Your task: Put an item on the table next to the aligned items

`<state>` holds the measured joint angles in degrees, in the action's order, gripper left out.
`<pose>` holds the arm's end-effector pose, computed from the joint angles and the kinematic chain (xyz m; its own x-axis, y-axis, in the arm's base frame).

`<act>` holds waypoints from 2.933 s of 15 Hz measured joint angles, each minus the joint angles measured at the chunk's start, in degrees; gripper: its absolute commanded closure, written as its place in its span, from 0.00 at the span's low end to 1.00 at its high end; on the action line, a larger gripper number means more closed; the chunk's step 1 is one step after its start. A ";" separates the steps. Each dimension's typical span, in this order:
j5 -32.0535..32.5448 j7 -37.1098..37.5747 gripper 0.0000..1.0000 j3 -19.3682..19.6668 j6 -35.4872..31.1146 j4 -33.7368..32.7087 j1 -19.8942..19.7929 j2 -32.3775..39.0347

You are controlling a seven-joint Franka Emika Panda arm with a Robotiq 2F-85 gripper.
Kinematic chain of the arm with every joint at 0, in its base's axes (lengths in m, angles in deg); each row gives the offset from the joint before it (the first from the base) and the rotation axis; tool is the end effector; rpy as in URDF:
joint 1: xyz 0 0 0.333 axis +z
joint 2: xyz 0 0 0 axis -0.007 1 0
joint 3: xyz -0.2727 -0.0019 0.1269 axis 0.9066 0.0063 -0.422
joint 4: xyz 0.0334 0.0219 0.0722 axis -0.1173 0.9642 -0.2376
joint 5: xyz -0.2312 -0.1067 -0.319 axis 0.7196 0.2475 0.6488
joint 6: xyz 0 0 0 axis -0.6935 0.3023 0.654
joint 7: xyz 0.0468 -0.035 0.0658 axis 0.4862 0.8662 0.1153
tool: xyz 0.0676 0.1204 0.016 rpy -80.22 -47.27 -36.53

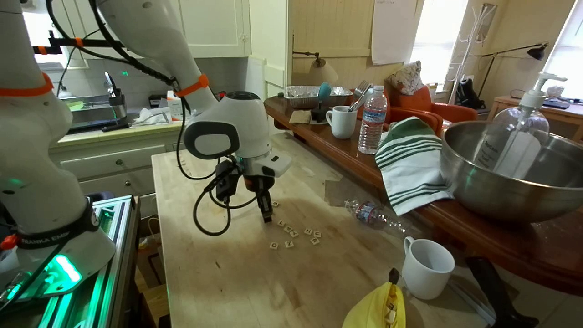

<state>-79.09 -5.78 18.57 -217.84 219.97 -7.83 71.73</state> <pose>0.4366 -0.0860 0.1543 0.9800 -0.1317 0.1489 -0.1345 -0.9909 0.0087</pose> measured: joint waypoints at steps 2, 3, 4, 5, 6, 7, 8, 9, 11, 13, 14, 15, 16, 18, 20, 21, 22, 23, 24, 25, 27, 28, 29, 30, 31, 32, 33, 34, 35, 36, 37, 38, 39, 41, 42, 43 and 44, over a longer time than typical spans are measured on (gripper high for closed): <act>0.02 -0.05 1.00 0.00 -0.05 -0.05 0.22 0.05; 0.22 -0.16 1.00 -0.01 -0.15 -0.10 0.34 0.11; 0.63 -0.28 1.00 0.00 -0.33 -0.15 0.46 0.19; 1.07 -0.28 1.00 0.00 -0.56 -0.21 0.56 0.29; 1.25 -0.28 1.00 0.00 -0.82 -0.28 0.65 0.40; 1.49 -0.16 1.00 0.07 -0.93 -0.43 0.76 0.53; 2.16 0.60 1.00 0.38 -0.93 -0.66 0.96 0.72; 3.33 2.14 1.00 1.02 -0.94 -0.99 1.35 0.98; 6.10 6.29 1.00 2.83 -0.94 -1.82 2.51 1.57; 9.00 12.00 1.00 5.15 -0.95 -2.80 4.11 2.32; 9.87 14.80 1.00 6.17 -0.95 -3.29 4.94 2.67; 10.27 17.49 1.00 7.03 -0.95 -3.74 5.74 3.02; 10.31 19.90 1.00 7.69 -0.95 -4.09 6.50 3.30; 10.27 23.95 1.00 8.49 -0.95 -4.62 7.62 3.71; 10.23 27.24 1.00 8.99 -0.95 -4.96 8.55 3.97; 10.18 28.63 1.00 9.11 -0.93 -5.10 8.95 4.09; 10.06 29.85 1.00 9.19 -0.88 -5.21 9.35 4.16; 9.97 31.01 1.00 9.21 -0.85 -5.28 9.71 4.22; 9.84 32.15 1.00 9.21 -0.84 -5.33 10.06 4.26; 9.41 33.21 1.00 9.18 -0.71 -5.38 10.39 4.26; 7.64 34.16 1.00 8.85 -0.33 -5.47 10.80 4.24; 7.14 34.38 1.00 8.72 -0.27 -5.47 10.96 4.22; 7.07 34.72 1.00 8.72 -0.26 -5.47 11.13 4.21; 7.08 34.93 1.00 8.81 -0.25 -5.47 11.26 4.20; 7.08 34.95 1.00 8.88 -0.25 -5.47 11.29 4.19; 7.14 34.95 1.00 8.98 -0.25 -5.47 11.29 4.13; 7.19 34.95 1.00 9.10 -0.25 -5.47 11.29 3.95; 7.20 34.92 1.00 9.16 -0.25 -5.47 11.29 3.69; 7.20 34.82 1.00 9.15 -0.25 -5.45 11.29 3.29; 7.20 34.68 1.00 9.12 -0.25 -5.42 11.28 2.82; 7.19 34.44 1.00 8.98 -0.25 -5.36 11.24 2.24; 7.19 34.14 1.00 8.86 -0.25 -5.31 11.23 1.68; 7.19 33.57 1.00 8.66 -0.25 -5.29 11.18 1.20; 7.13 31.04 1.00 7.94 -0.25 -5.26 10.82 0.46; 7.07 29.11 1.00 7.43 -0.25 -5.26 10.48 0.23; 7.04 27.18 1.00 6.95 -0.25 -5.26 10.14 0.06; 6.89 24.87 1.00 6.39 -0.25 -5.26 9.72 -0.04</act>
<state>-72.20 19.09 24.96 -218.09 214.70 1.89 71.69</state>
